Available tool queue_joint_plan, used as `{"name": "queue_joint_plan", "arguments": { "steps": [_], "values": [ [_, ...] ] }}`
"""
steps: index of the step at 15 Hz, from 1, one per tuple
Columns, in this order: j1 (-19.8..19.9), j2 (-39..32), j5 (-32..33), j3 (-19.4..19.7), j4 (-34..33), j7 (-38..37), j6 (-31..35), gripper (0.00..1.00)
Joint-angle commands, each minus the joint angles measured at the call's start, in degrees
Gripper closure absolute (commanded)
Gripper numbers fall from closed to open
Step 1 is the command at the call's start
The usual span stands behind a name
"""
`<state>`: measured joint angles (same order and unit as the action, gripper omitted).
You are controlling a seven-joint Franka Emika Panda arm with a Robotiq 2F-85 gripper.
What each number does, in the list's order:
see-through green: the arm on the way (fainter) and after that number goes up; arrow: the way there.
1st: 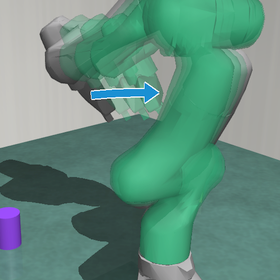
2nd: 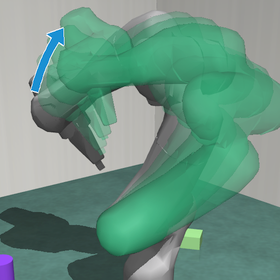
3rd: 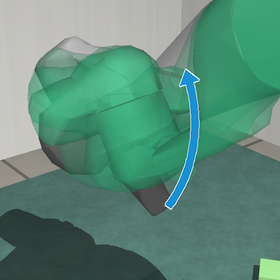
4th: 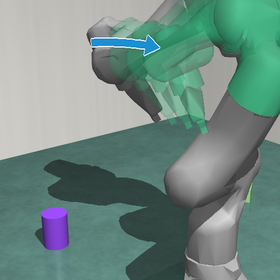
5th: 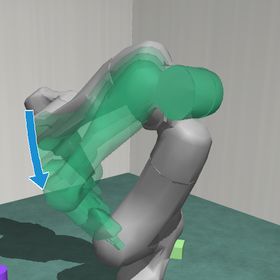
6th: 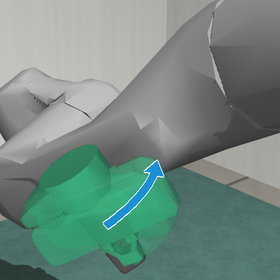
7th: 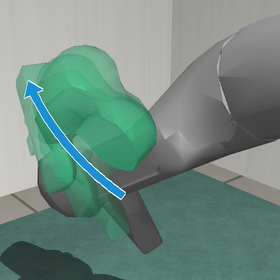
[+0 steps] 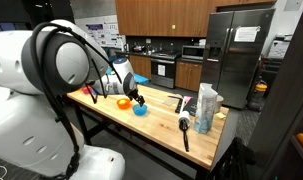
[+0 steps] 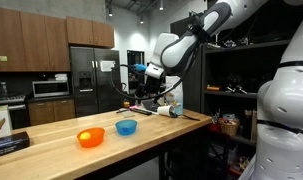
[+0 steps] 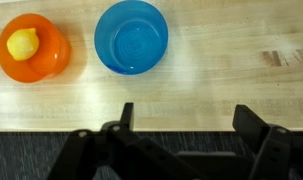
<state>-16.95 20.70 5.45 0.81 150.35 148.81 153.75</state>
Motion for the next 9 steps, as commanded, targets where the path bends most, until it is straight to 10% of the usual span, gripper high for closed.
{"name": "queue_joint_plan", "arguments": {
  "steps": [1, 9],
  "values": [
    [1.82, 1.88, 1.68, -1.03, 1.36, -0.31, 3.30, 0.00],
    [0.95, 1.50, 1.67, 0.04, 1.70, 0.02, 5.45, 0.00]
  ]
}}
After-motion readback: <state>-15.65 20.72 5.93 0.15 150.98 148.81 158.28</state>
